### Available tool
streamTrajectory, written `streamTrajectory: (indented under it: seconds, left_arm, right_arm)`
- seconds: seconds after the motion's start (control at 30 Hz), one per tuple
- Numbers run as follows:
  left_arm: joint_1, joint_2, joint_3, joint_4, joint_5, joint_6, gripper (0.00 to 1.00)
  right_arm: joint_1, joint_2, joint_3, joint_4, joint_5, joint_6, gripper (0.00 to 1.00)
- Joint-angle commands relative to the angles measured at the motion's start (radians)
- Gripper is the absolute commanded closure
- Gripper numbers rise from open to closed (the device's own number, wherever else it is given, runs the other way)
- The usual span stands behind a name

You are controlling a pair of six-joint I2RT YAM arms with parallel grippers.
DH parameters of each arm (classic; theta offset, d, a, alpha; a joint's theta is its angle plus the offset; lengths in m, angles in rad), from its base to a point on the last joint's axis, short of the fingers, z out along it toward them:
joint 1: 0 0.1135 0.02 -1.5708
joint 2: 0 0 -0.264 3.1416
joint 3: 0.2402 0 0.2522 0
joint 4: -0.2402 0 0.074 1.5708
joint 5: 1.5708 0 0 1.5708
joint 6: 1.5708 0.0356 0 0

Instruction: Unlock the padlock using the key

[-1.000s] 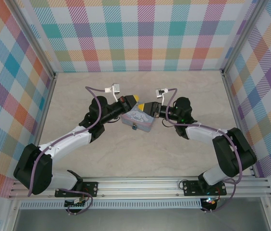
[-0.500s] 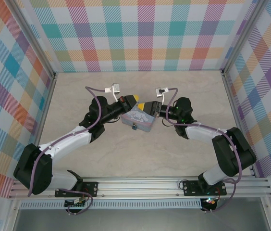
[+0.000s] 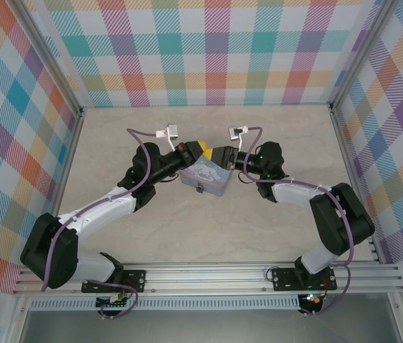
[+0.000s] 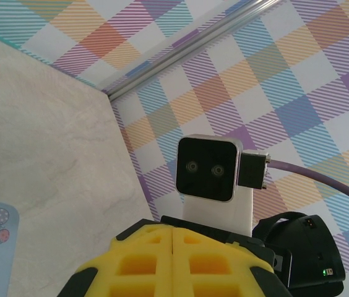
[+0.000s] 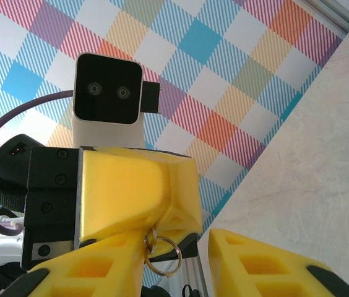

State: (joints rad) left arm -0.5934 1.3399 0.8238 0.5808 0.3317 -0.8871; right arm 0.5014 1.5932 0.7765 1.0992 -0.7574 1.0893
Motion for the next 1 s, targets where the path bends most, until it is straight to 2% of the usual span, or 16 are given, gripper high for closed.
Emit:
streamTrajectory:
  seconds: [0.0, 0.1, 0.4, 0.43, 0.47, 0.57, 0.77, 0.83, 0.97]
  left_arm:
    - [-0.013, 0.014, 0.017, 0.037, 0.022, -0.01, 1.0]
    - [-0.013, 0.018, 0.017, 0.04, 0.024, -0.012, 1.0]
    - [-0.014, 0.032, 0.016, 0.047, 0.029, -0.019, 1.0]
    - [-0.014, 0.03, 0.017, 0.044, 0.025, -0.016, 0.98]
    - [-0.014, 0.024, 0.016, 0.042, 0.02, -0.012, 0.88]
    - [-0.01, 0.001, 0.021, 0.008, 0.005, 0.009, 0.7]
    - [0.051, -0.07, 0.027, -0.095, -0.005, 0.03, 0.4]
    - [0.077, -0.093, 0.02, -0.116, 0.006, 0.027, 0.34]
    - [0.116, -0.124, 0.012, -0.161, 0.048, 0.037, 0.3]
  right_arm:
    - [0.011, 0.014, 0.034, 0.071, -0.014, 0.015, 0.69]
    - [0.014, 0.019, 0.042, 0.081, -0.014, 0.022, 0.73]
    - [0.014, 0.021, 0.036, 0.08, -0.005, 0.027, 0.95]
    - [0.014, 0.016, 0.033, 0.062, -0.003, 0.015, 0.96]
    - [0.014, 0.009, 0.029, 0.037, -0.001, -0.001, 0.98]
    - [0.014, -0.019, 0.015, -0.058, 0.009, -0.059, 1.0]
    - [0.014, -0.092, -0.02, -0.269, 0.044, -0.209, 0.99]
    - [0.014, -0.119, -0.027, -0.336, 0.055, -0.269, 0.99]
    - [0.014, -0.175, -0.042, -0.438, 0.068, -0.397, 0.99]
